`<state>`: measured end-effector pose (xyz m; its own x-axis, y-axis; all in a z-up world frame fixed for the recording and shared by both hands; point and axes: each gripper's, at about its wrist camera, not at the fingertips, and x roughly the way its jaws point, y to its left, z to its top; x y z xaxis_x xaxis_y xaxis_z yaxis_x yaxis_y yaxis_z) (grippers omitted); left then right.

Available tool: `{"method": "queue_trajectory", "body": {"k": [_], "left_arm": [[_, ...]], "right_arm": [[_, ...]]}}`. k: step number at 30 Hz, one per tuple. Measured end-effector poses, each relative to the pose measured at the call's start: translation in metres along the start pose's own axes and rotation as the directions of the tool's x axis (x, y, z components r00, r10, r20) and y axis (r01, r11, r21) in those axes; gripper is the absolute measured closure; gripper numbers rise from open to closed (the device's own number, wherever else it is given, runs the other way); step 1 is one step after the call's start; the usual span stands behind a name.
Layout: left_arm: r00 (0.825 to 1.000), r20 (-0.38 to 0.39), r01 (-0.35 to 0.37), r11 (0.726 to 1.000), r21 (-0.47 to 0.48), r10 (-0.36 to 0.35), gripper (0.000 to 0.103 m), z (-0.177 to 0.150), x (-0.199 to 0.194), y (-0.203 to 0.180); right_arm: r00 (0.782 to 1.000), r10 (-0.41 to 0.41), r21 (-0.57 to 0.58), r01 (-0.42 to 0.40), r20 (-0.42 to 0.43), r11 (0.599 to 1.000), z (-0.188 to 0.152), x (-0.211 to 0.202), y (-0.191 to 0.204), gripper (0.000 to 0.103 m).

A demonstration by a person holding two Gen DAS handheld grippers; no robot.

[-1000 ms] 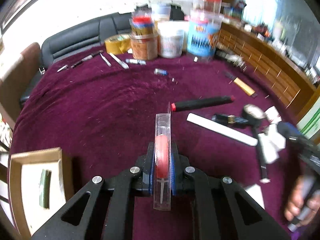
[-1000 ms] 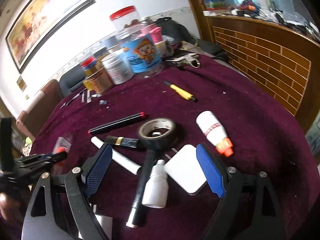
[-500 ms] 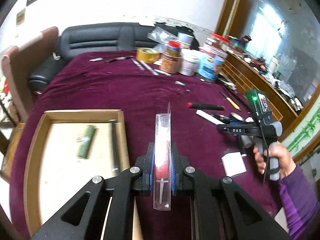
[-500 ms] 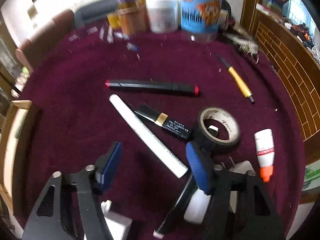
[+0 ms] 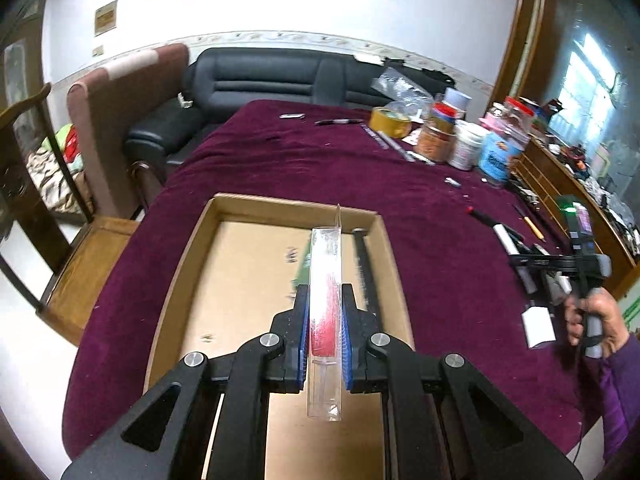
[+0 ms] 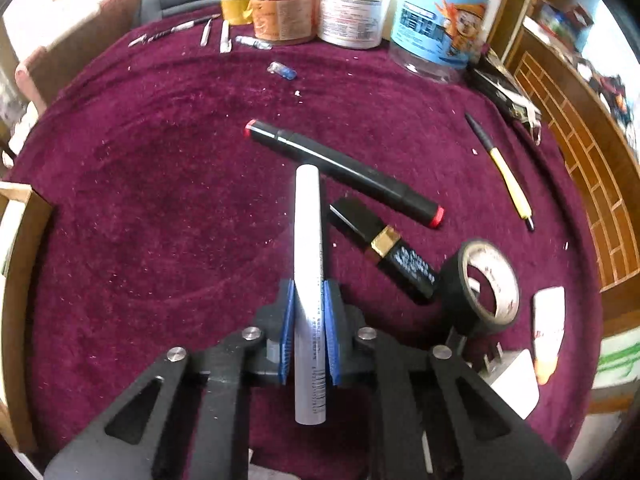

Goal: Organize rigid objects
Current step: 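Carry the clear case to the box with left tool while right tool grasps white stick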

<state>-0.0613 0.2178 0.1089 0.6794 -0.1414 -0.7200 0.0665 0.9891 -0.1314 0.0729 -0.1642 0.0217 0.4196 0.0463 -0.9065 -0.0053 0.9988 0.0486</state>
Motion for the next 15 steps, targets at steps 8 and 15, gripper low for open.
{"method": "queue_trajectory", "body": {"k": [8,15], "left_arm": [[0.995,-0.079,-0.060,0.998,-0.030,0.057,0.092,0.009,0.040,0.031],[0.982,-0.179,-0.068,0.995,-0.078,0.053,0.092,0.025,0.092,0.048]], "right_arm": [[0.973,0.229,0.082,-0.230,0.026,0.970,-0.004,-0.042,0.012,0.091],[0.901,0.433,0.066,-0.431,-0.015,0.900,-0.012,-0.060,0.092,0.091]]}}
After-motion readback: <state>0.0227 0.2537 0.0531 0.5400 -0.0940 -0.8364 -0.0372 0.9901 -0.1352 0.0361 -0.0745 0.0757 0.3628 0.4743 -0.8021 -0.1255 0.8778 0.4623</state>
